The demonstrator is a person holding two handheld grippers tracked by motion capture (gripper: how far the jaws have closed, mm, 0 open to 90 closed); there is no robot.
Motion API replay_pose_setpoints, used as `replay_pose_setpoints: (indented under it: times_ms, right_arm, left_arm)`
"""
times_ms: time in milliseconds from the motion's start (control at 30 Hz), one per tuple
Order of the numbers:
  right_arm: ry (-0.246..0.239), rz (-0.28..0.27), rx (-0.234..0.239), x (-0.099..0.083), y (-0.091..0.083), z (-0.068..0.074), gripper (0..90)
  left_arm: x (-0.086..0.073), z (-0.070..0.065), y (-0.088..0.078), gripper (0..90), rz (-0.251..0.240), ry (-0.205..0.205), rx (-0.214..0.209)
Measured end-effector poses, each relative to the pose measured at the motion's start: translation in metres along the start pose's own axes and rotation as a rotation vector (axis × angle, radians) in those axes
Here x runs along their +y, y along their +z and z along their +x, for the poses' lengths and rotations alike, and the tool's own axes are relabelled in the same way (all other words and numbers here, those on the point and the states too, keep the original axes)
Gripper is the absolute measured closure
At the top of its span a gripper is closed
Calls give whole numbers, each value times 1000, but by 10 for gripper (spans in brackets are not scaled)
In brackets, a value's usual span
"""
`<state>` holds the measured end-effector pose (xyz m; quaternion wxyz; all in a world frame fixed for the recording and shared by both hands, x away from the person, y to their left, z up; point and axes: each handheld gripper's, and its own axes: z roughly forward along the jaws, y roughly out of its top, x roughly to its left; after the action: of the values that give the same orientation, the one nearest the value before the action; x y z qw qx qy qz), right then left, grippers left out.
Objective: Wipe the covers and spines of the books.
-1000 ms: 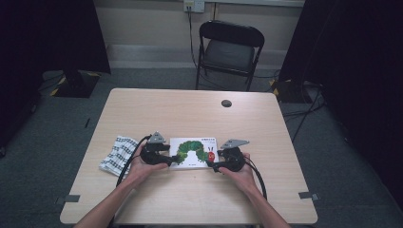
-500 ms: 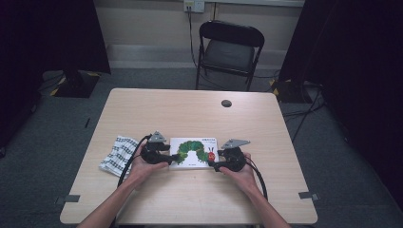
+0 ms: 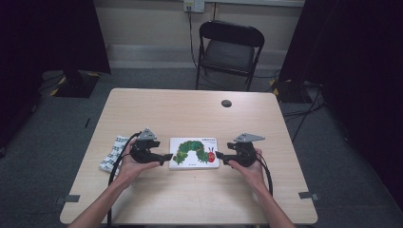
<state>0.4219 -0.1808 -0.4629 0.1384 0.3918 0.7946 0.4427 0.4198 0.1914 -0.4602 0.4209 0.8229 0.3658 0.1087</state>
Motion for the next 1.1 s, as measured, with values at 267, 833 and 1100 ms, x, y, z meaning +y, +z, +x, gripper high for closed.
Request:
replay_pose_setpoints:
  times_ms: [267,833,1100]
  right_arm:
    - [23,-54,-49,-4,-33,-13,284]
    - [67,-33,-173,-39,-78,-38,249]
    - [112,-58,-275,-55,-96,-58,227]
  left_arm:
    - [-11,4,-33,158,-31,-33,52]
    - [-49,33,-83,161,-22,-103,184]
    - [-70,55,-104,160,-45,-156,272]
